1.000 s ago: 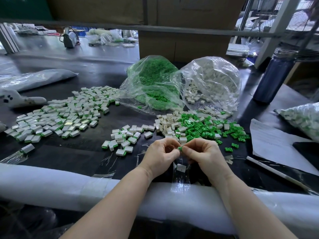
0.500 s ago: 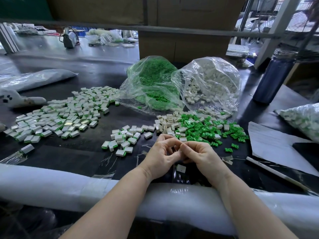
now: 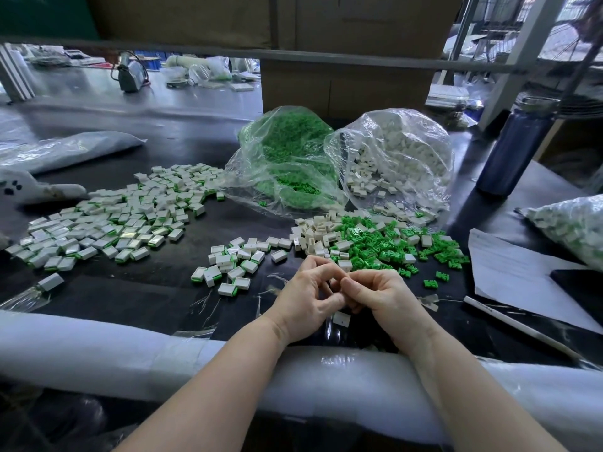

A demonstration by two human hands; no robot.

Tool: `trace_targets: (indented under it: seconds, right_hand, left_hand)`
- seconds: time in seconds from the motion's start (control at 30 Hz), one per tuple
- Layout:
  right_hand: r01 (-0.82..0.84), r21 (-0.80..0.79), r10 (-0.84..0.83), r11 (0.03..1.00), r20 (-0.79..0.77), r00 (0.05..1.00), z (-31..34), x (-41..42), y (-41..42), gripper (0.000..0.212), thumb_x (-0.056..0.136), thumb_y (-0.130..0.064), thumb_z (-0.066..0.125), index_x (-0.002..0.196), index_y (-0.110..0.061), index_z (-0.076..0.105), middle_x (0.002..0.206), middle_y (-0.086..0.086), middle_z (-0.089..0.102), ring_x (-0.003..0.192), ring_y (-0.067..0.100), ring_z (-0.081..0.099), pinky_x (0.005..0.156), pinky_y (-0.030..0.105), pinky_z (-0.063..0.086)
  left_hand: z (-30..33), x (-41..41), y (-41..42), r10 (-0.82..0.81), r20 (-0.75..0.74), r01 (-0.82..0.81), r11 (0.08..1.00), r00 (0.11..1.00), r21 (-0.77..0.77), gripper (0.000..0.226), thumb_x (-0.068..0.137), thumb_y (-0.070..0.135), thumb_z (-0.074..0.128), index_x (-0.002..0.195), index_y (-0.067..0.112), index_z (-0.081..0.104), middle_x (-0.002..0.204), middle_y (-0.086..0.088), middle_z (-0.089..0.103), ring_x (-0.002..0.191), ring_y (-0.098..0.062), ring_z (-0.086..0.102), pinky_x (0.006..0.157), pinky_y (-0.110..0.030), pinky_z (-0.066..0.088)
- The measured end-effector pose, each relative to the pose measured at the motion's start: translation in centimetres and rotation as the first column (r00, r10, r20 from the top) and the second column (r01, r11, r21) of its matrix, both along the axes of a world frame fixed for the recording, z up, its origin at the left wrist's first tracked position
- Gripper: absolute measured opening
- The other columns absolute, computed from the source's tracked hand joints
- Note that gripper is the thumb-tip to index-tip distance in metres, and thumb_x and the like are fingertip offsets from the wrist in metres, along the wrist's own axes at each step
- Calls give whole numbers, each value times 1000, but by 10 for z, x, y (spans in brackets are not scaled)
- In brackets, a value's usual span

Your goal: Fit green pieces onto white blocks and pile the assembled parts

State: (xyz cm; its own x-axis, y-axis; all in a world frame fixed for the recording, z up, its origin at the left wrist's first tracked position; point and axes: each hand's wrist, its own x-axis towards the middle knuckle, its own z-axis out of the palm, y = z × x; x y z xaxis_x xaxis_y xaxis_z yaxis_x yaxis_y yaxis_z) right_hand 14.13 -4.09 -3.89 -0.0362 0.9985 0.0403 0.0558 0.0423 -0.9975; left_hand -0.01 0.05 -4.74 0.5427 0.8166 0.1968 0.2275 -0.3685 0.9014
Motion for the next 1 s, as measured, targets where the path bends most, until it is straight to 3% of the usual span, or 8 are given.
trace_targets:
  seconds: [0.23, 0.43, 0.63, 1.0]
  right_hand:
    - [17, -6, -17, 1000, 4, 1000, -2, 1, 1, 16, 87, -7, 59, 78, -7, 72, 62, 5, 60, 57, 9, 51, 55, 17, 43]
    - [-40, -31, 38, 999, -40, 998, -1, 1, 0, 19, 77, -26, 61, 79, -11, 72, 64, 1, 65, 59, 5, 57, 56, 15, 46]
    - [6, -11, -6, 1000, 3, 1000, -1, 2, 0, 16, 87, -8, 59, 78, -8, 73, 63, 6, 61, 57, 9, 51, 54, 17, 43]
    - [19, -26, -19, 999, -17, 1000, 0, 1, -1, 16, 87, -6, 59, 79, -3, 72, 58, 0, 62, 53, 5, 52, 52, 16, 43]
  left_hand:
    - [-1, 1, 0, -9, -11, 9, 1000, 1000, -3, 28, 83, 3, 61, 78, 30, 57, 104, 2, 44, 68, -5, 46, 69, -10, 41]
    - [0, 0, 1, -12, 2, 12, 1000, 1000, -13, 28, 83, 2, 60, 76, 29, 55, 103, 2, 43, 68, -4, 45, 71, -10, 42]
    - [0, 1, 0, -23, -19, 22, 1000, 1000, -8, 31, 82, 1, 60, 75, 31, 54, 101, 8, 42, 69, -3, 45, 71, -11, 42]
    - [1, 1, -1, -29, -25, 29, 999, 999, -15, 32, 82, 1, 58, 76, 32, 55, 104, 3, 43, 70, -7, 46, 71, -16, 43]
